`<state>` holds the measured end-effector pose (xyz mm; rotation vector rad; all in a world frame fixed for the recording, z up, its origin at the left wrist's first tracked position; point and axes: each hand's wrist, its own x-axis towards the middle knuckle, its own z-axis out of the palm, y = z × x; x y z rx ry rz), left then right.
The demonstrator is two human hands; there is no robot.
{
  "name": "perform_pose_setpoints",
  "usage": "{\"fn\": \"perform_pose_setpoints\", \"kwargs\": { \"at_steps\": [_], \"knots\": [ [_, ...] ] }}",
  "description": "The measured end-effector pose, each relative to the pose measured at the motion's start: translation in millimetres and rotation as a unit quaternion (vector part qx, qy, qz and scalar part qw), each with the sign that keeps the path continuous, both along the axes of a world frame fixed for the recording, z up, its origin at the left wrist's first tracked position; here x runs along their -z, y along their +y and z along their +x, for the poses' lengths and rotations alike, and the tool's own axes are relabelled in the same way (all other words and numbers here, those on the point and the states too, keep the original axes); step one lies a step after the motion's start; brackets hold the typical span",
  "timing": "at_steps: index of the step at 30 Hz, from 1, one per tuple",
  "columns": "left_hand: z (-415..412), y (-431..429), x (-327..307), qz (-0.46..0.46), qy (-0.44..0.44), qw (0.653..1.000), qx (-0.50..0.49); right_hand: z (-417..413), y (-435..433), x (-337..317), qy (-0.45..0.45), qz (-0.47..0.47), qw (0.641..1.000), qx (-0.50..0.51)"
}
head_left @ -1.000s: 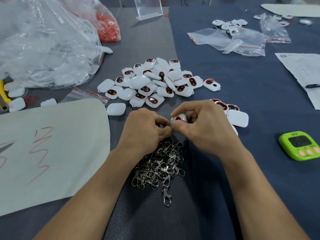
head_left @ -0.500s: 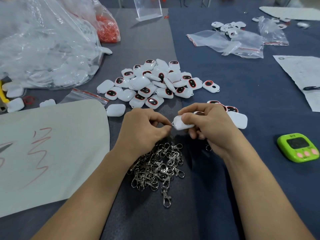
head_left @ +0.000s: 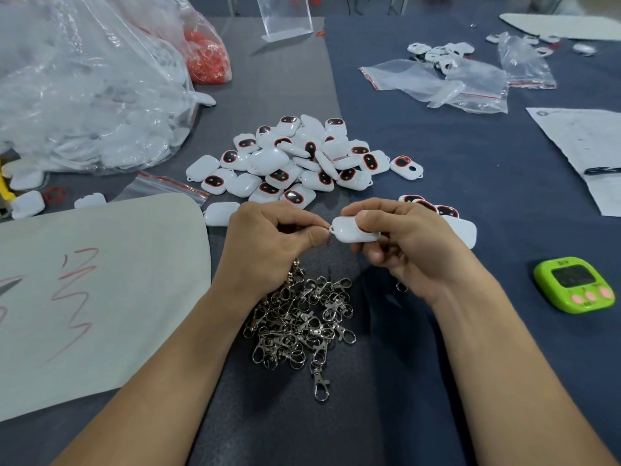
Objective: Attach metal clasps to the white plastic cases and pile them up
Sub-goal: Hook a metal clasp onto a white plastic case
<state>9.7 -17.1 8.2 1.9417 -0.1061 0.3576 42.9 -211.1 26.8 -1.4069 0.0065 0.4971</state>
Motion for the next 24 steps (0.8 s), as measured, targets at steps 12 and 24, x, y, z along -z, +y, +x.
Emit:
{"fn": "perform_pose_setpoints", "kwargs": {
  "at_steps": [12, 24],
  "knots": [
    [-10.8, 8.3, -6.4, 0.223, -0.090, 0.970, -0.029, -7.1, 18.6, 9.7, -0.026, 0.020, 0.999, 0.036],
    [-5.5, 0.3, -4.7, -0.195, 0.088, 0.976, 0.047, -4.9, 14.8, 6.5, 0.037, 0.154, 0.987, -0.003]
  ]
}}
